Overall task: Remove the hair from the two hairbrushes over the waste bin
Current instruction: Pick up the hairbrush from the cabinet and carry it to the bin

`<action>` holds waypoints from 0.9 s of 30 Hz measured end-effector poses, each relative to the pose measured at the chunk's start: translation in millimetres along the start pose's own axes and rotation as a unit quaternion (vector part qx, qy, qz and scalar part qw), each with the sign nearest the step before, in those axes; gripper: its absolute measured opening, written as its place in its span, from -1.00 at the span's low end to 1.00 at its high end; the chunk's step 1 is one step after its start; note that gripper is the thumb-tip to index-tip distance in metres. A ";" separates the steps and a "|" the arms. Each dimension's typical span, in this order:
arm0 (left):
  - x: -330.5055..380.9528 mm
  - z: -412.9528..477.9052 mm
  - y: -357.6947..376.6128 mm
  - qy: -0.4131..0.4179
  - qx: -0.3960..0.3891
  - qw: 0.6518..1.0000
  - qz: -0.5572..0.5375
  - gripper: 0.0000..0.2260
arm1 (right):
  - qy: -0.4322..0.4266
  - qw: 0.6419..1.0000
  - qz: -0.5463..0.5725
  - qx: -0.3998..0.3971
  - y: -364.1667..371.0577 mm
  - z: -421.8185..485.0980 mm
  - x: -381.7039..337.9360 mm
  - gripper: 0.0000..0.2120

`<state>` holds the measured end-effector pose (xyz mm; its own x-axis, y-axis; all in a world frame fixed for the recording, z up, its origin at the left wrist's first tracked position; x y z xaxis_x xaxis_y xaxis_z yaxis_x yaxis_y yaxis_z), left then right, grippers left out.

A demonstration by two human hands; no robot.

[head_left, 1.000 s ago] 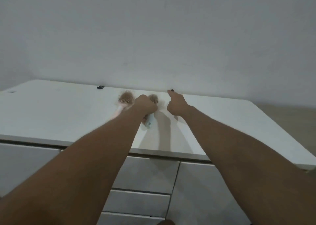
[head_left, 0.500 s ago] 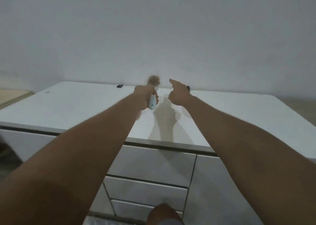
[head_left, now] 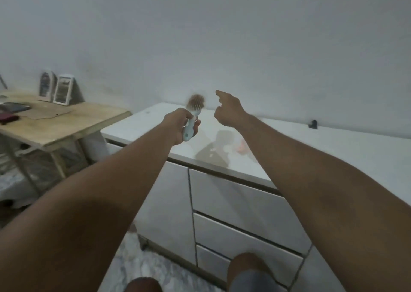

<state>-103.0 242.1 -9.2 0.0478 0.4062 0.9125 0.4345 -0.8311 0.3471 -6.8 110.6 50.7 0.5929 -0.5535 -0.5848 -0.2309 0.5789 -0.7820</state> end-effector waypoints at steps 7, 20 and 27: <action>-5.0 -47.0 -137.9 0.024 0.143 0.989 -0.040 -0.65 | -0.094 0.989 0.035 -0.109 112.6 -4.0 -92.9 -0.41; -90.4 -176.0 -319.8 0.030 0.363 0.925 -0.104 -0.66 | -0.207 0.927 0.047 -0.310 336.7 -76.9 -180.4 -0.43; -149.0 -246.9 -379.9 0.013 0.384 0.914 -0.134 -0.77 | -0.206 0.909 0.067 -0.356 423.4 -142.3 -228.8 -0.40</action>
<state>-497.3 403.5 -223.6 -0.1699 0.5376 0.8259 0.9307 -0.1880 0.3139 -350.1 397.1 -177.3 0.7273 -0.1497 -0.6698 -0.6764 0.0089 -0.7365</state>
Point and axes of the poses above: each hand's wrist, its own z-axis towards the middle knuckle, its own y-axis out of the palm, x = y × z, the point moved 8 cm from there along z, towards the middle knuckle, and after that the axes turned 8 degrees about -x, right-handed, at the moved point
